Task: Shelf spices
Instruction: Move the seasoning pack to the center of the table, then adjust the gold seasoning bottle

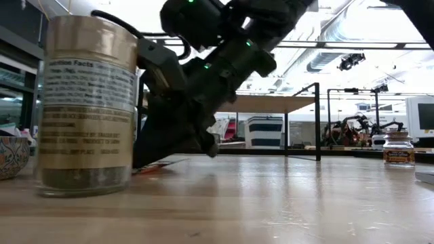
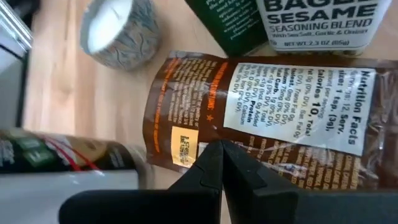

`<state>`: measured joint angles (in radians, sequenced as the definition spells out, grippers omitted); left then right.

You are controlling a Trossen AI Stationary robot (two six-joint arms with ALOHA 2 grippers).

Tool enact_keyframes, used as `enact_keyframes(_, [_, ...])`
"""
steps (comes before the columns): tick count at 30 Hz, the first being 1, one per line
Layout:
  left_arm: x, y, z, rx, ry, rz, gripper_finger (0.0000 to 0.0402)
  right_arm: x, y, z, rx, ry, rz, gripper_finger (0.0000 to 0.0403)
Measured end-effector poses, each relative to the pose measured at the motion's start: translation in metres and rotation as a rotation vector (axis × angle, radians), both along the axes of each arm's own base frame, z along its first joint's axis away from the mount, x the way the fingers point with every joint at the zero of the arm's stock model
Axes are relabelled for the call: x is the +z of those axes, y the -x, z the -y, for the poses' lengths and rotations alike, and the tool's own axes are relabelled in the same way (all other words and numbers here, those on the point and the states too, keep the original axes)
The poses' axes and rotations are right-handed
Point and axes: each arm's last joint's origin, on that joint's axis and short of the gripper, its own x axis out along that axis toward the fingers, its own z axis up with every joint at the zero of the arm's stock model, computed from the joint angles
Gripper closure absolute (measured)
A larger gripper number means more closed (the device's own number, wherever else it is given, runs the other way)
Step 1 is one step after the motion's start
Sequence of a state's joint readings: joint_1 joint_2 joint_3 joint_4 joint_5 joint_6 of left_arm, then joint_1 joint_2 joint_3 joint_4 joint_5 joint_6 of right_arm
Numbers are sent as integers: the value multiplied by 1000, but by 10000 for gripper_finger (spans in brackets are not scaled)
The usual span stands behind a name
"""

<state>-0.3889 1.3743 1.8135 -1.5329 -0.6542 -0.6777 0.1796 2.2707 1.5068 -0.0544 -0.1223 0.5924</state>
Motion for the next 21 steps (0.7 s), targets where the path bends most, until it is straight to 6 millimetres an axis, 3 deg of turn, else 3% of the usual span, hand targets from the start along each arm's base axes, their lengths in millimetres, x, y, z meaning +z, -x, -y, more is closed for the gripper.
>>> enact_keyframes(5, [-1,1,0,-1,-2,-10,58,5,-1,16,68,91,-70,403])
enact_keyframes(13, [-1,1,-1,2,-10,-16,58,21,-11,38,188,60,-58,403])
enact_keyframes(21, [-1,1,-1,3,-12,-15,58,46,-19,38,279,108,-26,403])
